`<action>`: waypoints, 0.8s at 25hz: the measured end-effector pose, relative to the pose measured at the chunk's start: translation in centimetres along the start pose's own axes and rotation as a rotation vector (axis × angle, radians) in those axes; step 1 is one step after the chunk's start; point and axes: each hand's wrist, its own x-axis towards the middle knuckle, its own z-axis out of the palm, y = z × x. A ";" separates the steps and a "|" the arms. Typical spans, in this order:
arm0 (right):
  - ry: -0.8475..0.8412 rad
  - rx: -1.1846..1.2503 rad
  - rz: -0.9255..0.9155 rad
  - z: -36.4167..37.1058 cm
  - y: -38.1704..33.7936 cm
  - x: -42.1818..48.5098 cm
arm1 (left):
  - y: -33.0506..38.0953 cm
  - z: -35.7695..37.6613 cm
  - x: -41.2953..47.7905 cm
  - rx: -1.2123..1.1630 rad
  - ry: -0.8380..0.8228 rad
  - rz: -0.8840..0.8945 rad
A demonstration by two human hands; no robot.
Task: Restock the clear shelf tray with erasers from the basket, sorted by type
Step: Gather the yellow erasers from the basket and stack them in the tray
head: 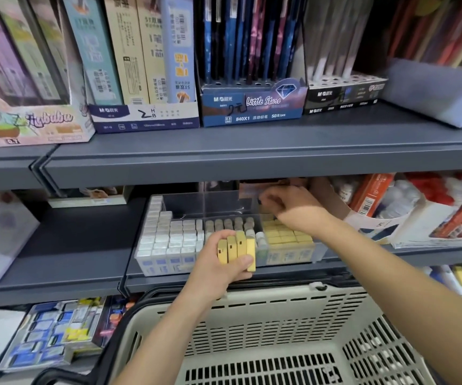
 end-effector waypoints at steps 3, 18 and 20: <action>-0.062 0.229 -0.039 0.1 -3.0 -4.2 | -0.2 0.1 0.1 0.005 0.006 0.029; -0.197 0.791 0.131 -0.7 -1.6 -6.0 | -1.2 -0.1 0.8 -0.093 0.023 0.062; -0.084 0.790 0.158 -1.5 -0.8 -4.8 | -1.4 -0.2 0.8 -0.107 0.014 0.059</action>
